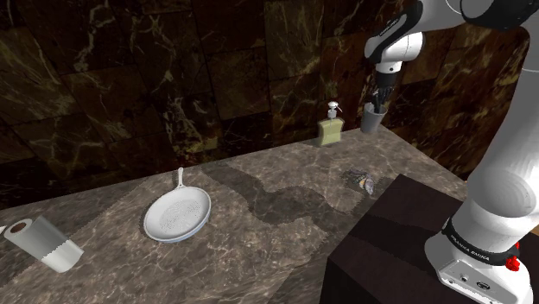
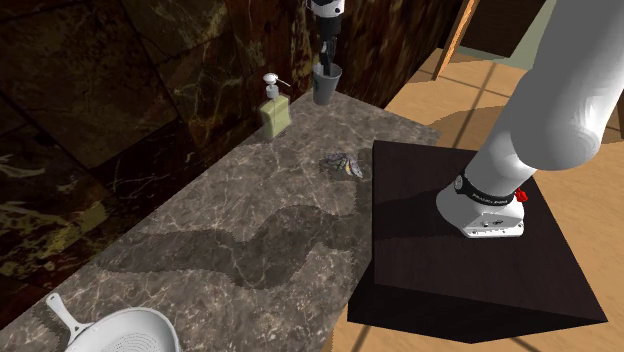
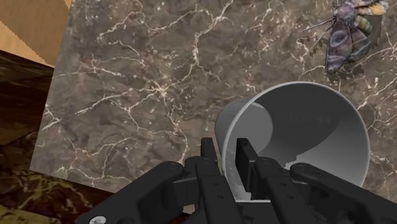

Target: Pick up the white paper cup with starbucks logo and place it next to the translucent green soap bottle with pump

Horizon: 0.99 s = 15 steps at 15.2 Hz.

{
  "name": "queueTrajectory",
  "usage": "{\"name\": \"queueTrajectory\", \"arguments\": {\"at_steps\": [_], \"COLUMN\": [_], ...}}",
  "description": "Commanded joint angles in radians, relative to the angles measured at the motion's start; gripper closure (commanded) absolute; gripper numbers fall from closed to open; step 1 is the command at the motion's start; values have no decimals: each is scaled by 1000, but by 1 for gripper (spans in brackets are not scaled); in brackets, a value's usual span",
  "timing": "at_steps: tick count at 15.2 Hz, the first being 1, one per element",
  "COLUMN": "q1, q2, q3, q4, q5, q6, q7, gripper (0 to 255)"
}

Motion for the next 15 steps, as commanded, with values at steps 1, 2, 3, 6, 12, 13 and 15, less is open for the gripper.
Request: {"name": "queueTrajectory", "arguments": {"at_steps": [1, 2, 3, 6, 12, 13, 15], "q1": [-3, -4, -5, -9, -18, -20, -23], "q2": [19, 26, 34, 59, 111, 121, 140], "q3": [2, 4, 5, 10, 22, 25, 30], "q4": [-5, -9, -14, -25, -42, -44, -48], "q5": [9, 14, 18, 31, 59, 64, 74], "q6": [23, 34, 46, 80, 145, 156, 177], "q7": [-7, -10, -12, -21, -40, -44, -50], "gripper": [255, 255, 255, 255, 255, 255, 255]}}
